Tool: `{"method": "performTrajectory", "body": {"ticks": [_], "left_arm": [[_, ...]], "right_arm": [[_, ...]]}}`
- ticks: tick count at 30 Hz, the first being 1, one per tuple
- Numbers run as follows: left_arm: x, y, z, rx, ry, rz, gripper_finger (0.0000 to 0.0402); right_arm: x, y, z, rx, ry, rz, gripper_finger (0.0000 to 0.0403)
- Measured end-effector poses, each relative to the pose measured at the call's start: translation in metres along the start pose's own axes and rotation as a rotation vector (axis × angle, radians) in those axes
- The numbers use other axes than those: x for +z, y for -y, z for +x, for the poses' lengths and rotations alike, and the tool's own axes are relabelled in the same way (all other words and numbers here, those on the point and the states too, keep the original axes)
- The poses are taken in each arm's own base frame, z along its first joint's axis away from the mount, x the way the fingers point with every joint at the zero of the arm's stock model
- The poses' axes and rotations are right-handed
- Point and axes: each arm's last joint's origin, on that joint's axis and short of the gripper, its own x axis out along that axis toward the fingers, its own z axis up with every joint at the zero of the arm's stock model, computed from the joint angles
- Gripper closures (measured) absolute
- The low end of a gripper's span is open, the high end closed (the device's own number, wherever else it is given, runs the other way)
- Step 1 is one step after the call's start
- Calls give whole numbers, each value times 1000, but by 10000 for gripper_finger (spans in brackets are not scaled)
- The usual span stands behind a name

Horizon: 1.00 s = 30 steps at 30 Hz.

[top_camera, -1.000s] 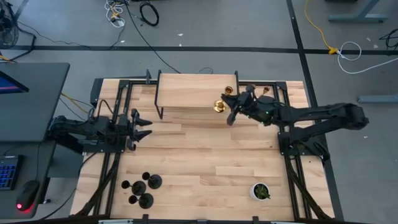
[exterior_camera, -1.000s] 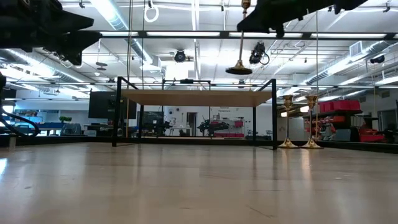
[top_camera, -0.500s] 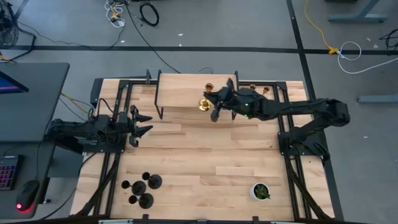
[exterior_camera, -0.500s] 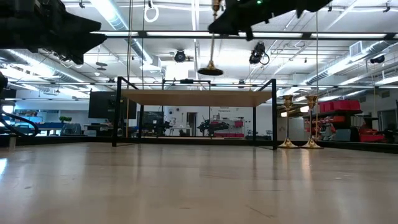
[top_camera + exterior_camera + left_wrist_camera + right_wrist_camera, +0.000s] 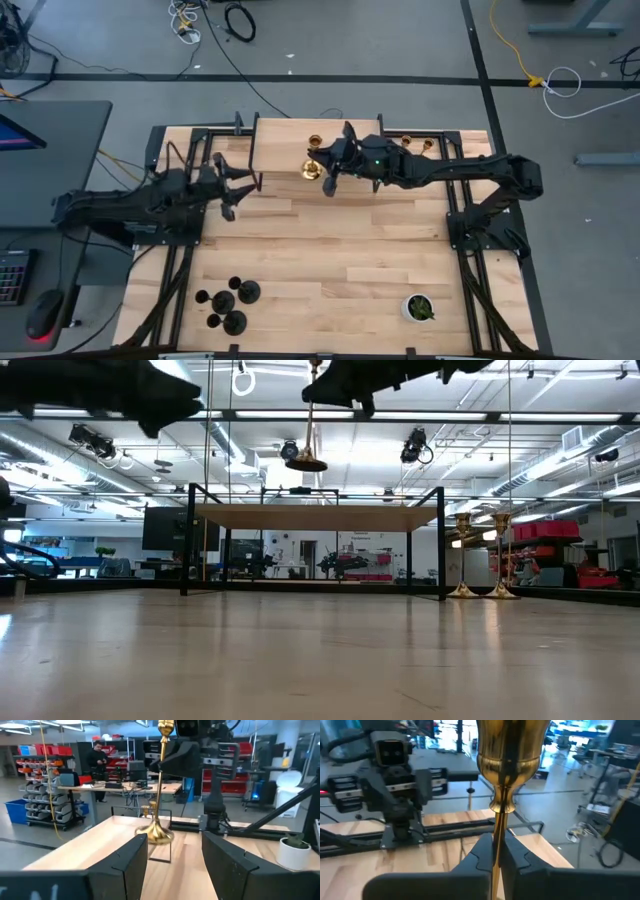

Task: Pick & Place candle stick holders
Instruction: Put the bottom gold candle holder on the shelf

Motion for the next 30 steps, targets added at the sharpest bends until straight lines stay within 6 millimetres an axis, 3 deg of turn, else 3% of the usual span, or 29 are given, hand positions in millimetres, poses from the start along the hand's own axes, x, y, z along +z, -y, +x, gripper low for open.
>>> {"method": "performTrajectory", "body": {"ticks": [6,18,30], "left_arm": [[21,-5,38,-16,-75,16,211],[28,-17,118,-133,-114,79,211],[17,-23,153,-152,-135,81,211]], "right_arm": [[1,-1,0,27,2,0,398],[1,-1,0,28,1,-1,394],[-1,-1,0,29,-12,-1,396]]}}
